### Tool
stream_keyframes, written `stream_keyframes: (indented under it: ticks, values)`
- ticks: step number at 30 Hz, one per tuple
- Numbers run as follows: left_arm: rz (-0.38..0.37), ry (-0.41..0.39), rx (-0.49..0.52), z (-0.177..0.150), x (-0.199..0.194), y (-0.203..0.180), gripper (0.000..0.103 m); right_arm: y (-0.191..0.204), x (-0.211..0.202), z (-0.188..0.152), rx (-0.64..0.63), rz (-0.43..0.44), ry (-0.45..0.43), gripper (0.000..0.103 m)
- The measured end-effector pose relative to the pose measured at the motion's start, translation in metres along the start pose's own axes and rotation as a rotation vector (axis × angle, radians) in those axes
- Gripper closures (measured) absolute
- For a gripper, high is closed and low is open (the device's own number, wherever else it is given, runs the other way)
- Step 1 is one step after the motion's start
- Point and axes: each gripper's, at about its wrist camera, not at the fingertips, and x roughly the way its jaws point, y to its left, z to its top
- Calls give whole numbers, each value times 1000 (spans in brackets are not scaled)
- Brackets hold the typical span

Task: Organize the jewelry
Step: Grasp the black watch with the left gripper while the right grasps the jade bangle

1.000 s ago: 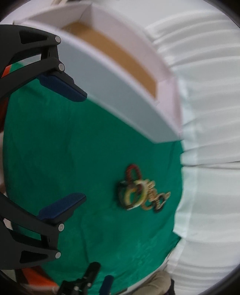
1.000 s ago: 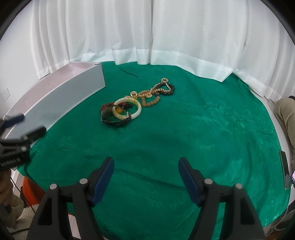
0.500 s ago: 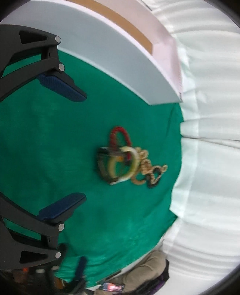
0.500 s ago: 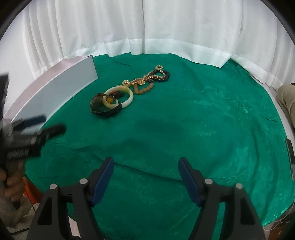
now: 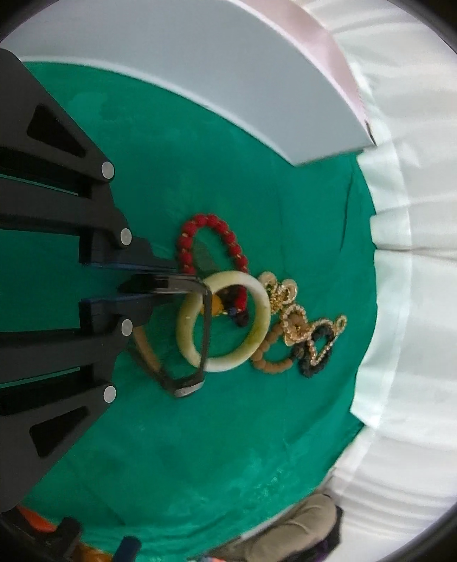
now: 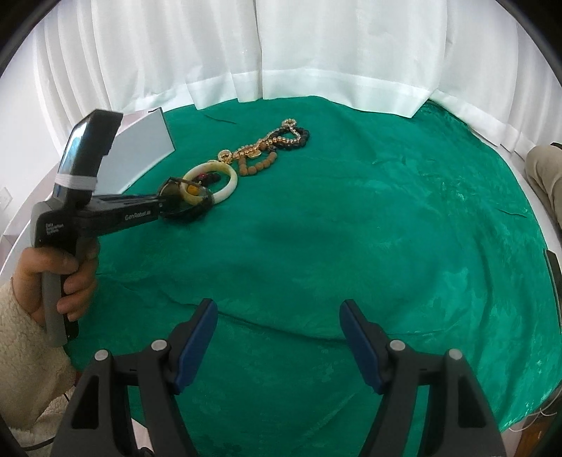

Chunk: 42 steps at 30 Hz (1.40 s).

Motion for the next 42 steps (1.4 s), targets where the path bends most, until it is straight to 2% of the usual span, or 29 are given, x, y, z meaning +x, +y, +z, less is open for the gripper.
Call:
stream_keyframes:
  ticks: [3,6,13,15,17,18,21,22,29,30,31,32,35,42]
  values:
    - [-16,0,-42,-11,-19,13,94,2,-1,3,-15,14,-8,29]
    - [3,1,-64,-24,-41,28,94,9,2,14,-57,61,-14,29]
    - [61,12,-135,-54,-76,56,94,61,40,77,-226,270,1,29]
    - [65,10,-143,-59,-83,60,94,78,65,95,-281,332,46,30]
    - [67,5,-154,-65,-91,63,94,89,89,109,-307,357,91,42]
    - [67,2,-157,-68,-95,65,94,94,99,116,-322,360,105,54]
    - [63,-5,-168,-73,-101,69,94,105,120,123,-380,355,139,58]
    - [63,-5,-172,-74,-102,71,94,108,128,125,-396,348,161,66]
    - [57,12,-184,-73,-94,72,94,135,165,128,-538,270,248,73]
    - [57,15,-183,-73,-93,71,94,136,164,128,-557,265,239,75]
    - [58,18,-183,-73,-93,71,94,138,165,129,-582,241,243,88]
    - [56,20,-185,-74,-93,71,94,139,165,130,-592,238,248,89]
    - [42,18,-196,-73,-98,71,94,131,151,130,-567,262,238,92]
    - [15,-7,-212,-71,-122,69,94,80,90,132,-285,476,157,92]
